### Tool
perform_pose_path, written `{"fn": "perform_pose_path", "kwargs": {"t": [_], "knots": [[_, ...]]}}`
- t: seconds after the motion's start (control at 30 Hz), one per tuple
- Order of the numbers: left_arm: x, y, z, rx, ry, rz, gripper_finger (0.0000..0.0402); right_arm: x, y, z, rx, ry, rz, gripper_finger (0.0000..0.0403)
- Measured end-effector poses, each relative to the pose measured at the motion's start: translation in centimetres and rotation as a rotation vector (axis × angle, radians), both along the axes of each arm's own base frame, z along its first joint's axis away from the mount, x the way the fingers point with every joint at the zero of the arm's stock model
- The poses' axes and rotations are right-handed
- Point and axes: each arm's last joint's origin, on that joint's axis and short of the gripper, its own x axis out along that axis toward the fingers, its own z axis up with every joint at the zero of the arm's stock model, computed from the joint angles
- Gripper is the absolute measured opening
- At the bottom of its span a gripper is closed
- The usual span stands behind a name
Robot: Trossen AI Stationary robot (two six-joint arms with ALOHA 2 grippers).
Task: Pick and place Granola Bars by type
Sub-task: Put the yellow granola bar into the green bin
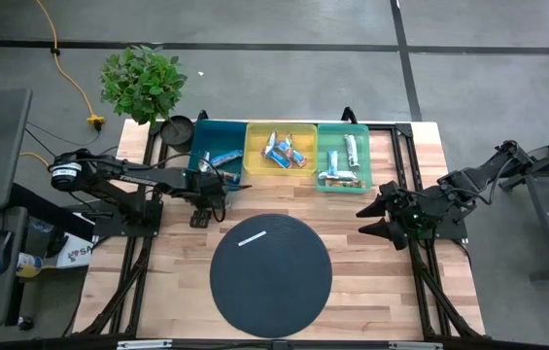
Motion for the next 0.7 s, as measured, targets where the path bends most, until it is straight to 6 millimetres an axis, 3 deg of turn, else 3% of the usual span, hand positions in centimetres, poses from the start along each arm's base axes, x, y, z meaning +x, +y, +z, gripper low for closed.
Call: {"fn": "perform_pose_path", "kwargs": {"t": [0.4, 0.7], "knots": [[0.9, 0.0, 0.1, -0.04, -0.111, 0.099, 0.0138, 0.0, 0.0, 0.0, 0.008, -0.002, -0.003, 0.026], [1.4, -0.1, 0.3, -0.129, -0.166, 0.239, 0.0094, 0.0, 0.0, 0.0, -0.009, -0.004, 0.012, 0.026]]}}
